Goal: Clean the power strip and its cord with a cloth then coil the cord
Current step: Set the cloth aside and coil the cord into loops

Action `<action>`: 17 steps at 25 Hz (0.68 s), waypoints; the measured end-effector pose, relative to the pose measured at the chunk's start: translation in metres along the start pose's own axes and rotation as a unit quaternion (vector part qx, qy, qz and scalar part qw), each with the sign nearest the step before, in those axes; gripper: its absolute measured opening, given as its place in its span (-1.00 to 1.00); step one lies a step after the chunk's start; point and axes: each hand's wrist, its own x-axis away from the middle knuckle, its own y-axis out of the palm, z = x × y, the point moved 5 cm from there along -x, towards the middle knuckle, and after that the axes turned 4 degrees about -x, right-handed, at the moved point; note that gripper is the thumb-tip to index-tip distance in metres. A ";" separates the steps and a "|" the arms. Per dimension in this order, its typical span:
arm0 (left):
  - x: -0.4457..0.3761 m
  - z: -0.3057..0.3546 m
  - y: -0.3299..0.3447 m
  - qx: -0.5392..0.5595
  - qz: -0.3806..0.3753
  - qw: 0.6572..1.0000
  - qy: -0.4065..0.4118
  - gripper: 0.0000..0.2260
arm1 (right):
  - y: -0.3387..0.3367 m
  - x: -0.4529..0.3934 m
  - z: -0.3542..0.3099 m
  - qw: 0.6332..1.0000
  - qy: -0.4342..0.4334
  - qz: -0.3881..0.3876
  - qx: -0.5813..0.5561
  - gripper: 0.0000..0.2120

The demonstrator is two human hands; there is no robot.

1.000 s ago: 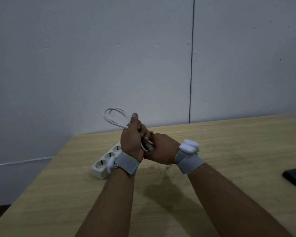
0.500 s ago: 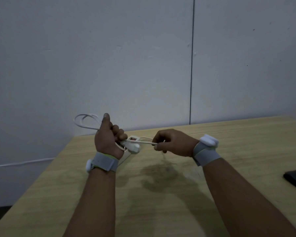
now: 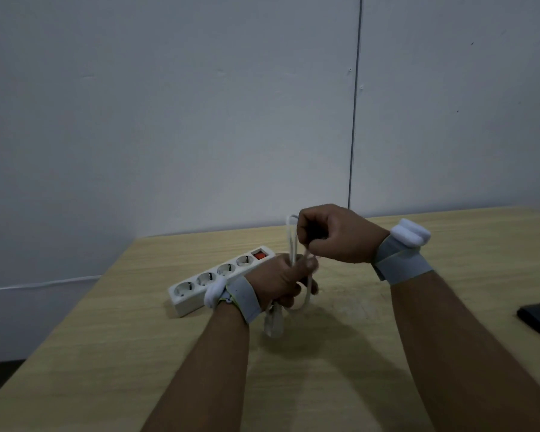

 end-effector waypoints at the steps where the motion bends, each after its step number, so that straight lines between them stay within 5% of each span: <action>1: 0.000 -0.001 0.005 -0.011 -0.018 1.000 0.003 -0.77 | 0.000 0.000 0.000 1.000 -0.003 0.009 0.005 -0.82; 3: 0.000 0.000 0.007 -0.017 -0.020 1.000 0.006 -0.91 | 0.000 -0.001 -0.002 1.000 -0.014 0.027 0.006 -0.81; 8: 0.011 0.007 -0.032 -0.007 0.100 0.993 0.057 -0.86 | -0.001 -0.004 -0.001 0.996 -0.035 0.075 -0.026 -0.83; 17: 0.007 0.012 -0.018 0.071 0.065 0.991 0.091 -0.86 | 0.015 -0.010 0.003 1.000 -0.017 0.005 -0.010 -0.84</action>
